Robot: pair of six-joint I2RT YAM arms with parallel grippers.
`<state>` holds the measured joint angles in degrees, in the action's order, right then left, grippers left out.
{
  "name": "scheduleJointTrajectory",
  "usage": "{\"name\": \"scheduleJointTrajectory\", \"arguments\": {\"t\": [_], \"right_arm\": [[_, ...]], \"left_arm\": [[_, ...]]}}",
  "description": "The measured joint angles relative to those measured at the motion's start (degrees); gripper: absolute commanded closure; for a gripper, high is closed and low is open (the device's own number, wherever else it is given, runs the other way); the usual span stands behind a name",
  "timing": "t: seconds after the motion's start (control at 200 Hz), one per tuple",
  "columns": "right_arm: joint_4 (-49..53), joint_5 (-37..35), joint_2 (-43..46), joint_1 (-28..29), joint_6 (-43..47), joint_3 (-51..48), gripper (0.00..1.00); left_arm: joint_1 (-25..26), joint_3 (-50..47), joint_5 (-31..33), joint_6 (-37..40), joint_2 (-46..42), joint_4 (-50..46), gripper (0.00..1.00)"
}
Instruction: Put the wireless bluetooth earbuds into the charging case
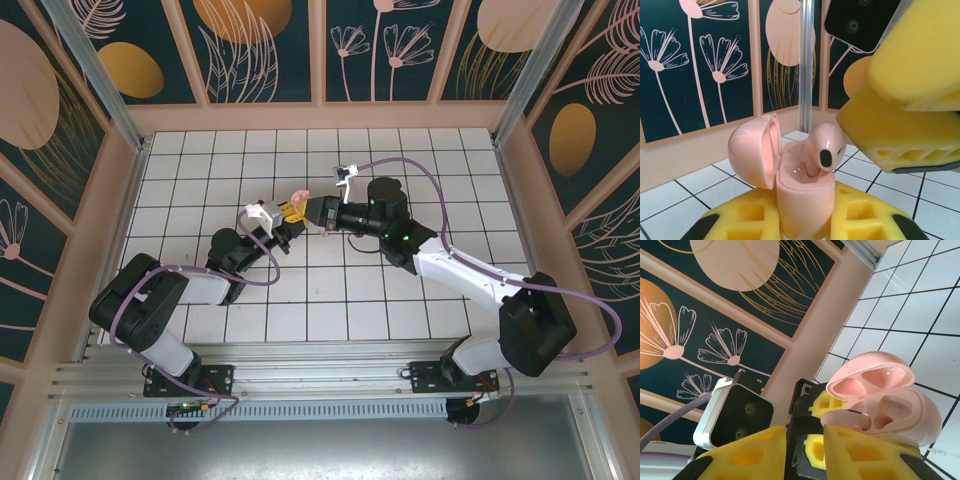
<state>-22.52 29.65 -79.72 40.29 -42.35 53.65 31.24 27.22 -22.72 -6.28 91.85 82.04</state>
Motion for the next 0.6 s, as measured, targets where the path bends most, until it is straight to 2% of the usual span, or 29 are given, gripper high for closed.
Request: {"name": "scheduleJointTrajectory", "arguments": {"t": [0.601], "right_arm": [[5.0,-3.2,-0.3,0.5,0.2,1.6,0.68]], "left_arm": [[0.0,0.0,-0.3,0.0,0.0,-2.2,0.93]]}}
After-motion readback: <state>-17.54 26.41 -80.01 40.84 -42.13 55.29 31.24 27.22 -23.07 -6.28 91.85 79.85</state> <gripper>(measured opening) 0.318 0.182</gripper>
